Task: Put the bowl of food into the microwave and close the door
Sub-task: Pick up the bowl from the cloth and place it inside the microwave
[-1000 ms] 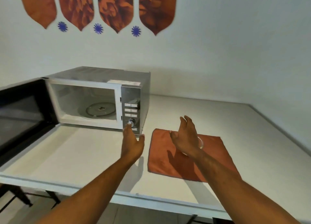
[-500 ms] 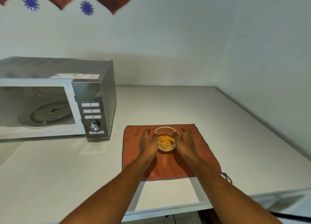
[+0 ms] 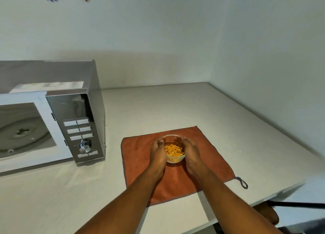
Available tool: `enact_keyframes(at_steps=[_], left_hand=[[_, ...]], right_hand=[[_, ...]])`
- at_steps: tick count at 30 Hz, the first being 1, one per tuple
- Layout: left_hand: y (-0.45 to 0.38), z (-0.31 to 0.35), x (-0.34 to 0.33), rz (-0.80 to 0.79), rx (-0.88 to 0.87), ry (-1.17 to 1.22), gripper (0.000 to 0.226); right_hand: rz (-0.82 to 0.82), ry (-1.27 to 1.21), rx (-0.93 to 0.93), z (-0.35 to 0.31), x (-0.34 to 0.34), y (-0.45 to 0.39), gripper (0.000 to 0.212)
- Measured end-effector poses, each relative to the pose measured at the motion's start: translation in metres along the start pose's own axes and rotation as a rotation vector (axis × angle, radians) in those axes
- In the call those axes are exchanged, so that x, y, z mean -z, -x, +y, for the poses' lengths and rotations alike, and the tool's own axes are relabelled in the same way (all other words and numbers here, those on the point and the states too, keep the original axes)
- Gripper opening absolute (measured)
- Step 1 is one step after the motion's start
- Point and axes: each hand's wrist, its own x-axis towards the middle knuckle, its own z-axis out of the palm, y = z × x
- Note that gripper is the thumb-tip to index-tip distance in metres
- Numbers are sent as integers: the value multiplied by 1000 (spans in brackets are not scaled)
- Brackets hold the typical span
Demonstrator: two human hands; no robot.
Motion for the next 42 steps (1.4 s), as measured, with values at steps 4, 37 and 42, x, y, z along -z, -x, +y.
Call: enact_keyframes(at_steps=[4,37,42], left_hand=[[3,2,2,-26,7,11,33],[121,79,293,631,-222,108,34],[100,96,348,637,-230,116,32]], right_hand=[[30,-52,-13,-1,-5,6,35],[-628,-149,-128,-18,-250,201,28],[-588,-121,-108,-10,-320,204,28]])
